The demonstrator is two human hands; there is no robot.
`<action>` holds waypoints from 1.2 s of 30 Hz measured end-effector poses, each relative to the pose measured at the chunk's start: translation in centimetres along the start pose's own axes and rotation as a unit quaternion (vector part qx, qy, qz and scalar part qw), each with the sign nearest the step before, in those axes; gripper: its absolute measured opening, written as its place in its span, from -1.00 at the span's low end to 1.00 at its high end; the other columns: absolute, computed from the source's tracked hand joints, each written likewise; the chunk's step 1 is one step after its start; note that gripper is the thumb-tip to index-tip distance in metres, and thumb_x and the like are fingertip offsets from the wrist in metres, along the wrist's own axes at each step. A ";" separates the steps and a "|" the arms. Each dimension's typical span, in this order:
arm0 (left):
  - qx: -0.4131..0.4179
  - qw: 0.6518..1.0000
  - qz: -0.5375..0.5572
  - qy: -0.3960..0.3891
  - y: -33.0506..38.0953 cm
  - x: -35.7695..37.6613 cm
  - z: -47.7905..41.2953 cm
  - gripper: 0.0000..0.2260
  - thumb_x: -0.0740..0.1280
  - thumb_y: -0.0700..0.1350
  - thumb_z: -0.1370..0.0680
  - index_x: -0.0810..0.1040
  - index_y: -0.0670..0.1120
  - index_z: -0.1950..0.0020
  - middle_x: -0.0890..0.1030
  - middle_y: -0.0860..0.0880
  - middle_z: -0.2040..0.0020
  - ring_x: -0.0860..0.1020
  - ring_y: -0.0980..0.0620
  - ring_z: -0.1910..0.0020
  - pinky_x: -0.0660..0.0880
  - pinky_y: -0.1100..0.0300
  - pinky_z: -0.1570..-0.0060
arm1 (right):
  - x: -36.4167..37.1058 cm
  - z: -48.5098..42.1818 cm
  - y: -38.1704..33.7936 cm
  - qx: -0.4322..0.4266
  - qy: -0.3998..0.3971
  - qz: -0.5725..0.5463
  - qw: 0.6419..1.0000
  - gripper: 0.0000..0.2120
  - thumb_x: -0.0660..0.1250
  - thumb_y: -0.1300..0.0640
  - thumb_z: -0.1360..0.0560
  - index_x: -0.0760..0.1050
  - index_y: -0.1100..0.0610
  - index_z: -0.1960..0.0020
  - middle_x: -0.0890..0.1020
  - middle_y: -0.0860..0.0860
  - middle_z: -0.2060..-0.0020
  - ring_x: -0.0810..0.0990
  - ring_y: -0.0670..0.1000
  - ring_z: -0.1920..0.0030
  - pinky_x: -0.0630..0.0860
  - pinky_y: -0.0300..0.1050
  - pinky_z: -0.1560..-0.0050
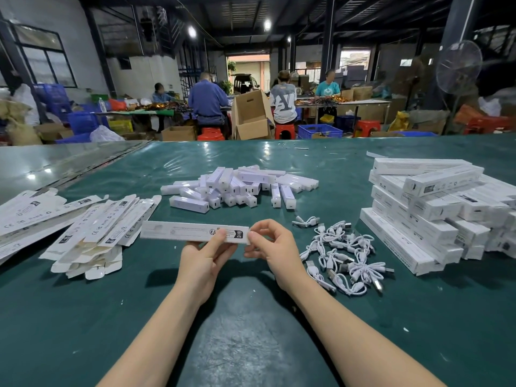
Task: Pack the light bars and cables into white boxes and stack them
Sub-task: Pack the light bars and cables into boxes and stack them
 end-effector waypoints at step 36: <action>0.101 0.993 0.000 0.060 -0.3 0.8 0.8 -0.83 0.36 -0.38 -0.44 0.55 -0.12 0.13 0.68 0.04 0.26 0.64 0.15 0.22 0.59 0.28 0.18 | 1.9 0.6 0.0 0.099 0.053 -0.284 0.952 -0.71 0.17 0.44 -0.50 0.54 0.13 0.01 0.64 -0.04 0.25 0.56 -0.09 0.18 0.47 -0.18 0.04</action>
Point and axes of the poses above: each hand's wrist, its own z-axis away from the middle knuckle, its own x-axis out of the palm, y = z × x, the point moved 2 cm from there along -z, towards the middle knuckle
